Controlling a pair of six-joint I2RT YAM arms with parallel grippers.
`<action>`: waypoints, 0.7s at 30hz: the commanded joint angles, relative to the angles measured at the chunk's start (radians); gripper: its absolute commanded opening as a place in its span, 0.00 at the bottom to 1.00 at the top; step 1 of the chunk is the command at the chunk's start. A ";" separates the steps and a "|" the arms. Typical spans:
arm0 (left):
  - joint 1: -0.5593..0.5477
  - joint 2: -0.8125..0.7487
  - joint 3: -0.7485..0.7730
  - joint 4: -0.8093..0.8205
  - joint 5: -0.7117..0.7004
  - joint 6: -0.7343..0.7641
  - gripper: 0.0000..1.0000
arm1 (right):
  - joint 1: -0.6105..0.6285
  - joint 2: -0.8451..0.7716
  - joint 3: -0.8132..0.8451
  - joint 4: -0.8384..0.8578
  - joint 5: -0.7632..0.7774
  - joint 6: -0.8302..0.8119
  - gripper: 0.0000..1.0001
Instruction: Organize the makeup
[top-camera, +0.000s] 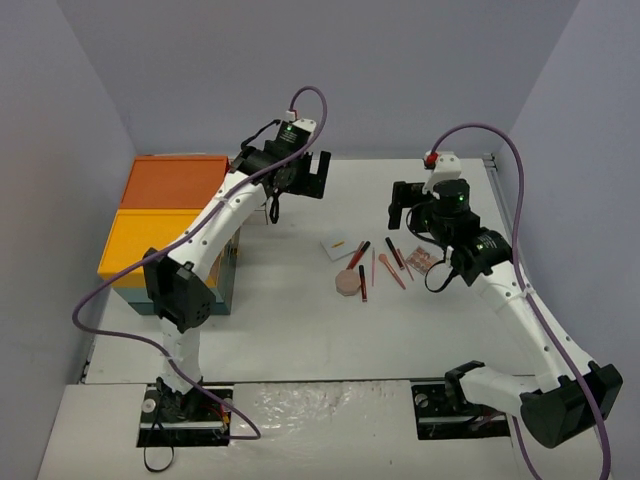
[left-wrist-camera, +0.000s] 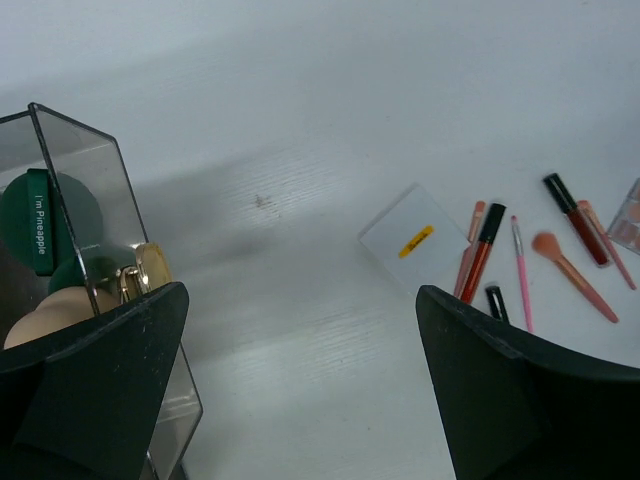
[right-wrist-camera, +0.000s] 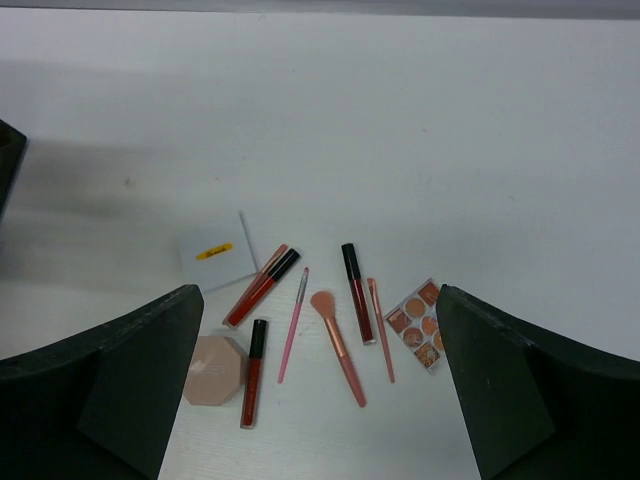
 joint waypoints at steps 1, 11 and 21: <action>0.010 0.039 0.097 -0.019 -0.124 -0.016 0.97 | 0.000 -0.074 -0.037 0.030 0.012 0.062 1.00; 0.088 0.032 0.054 -0.080 -0.256 -0.039 0.97 | 0.000 -0.082 -0.074 0.018 -0.014 0.072 1.00; 0.175 -0.020 -0.052 -0.060 -0.258 -0.028 0.97 | 0.000 -0.063 -0.073 0.018 -0.038 0.075 1.00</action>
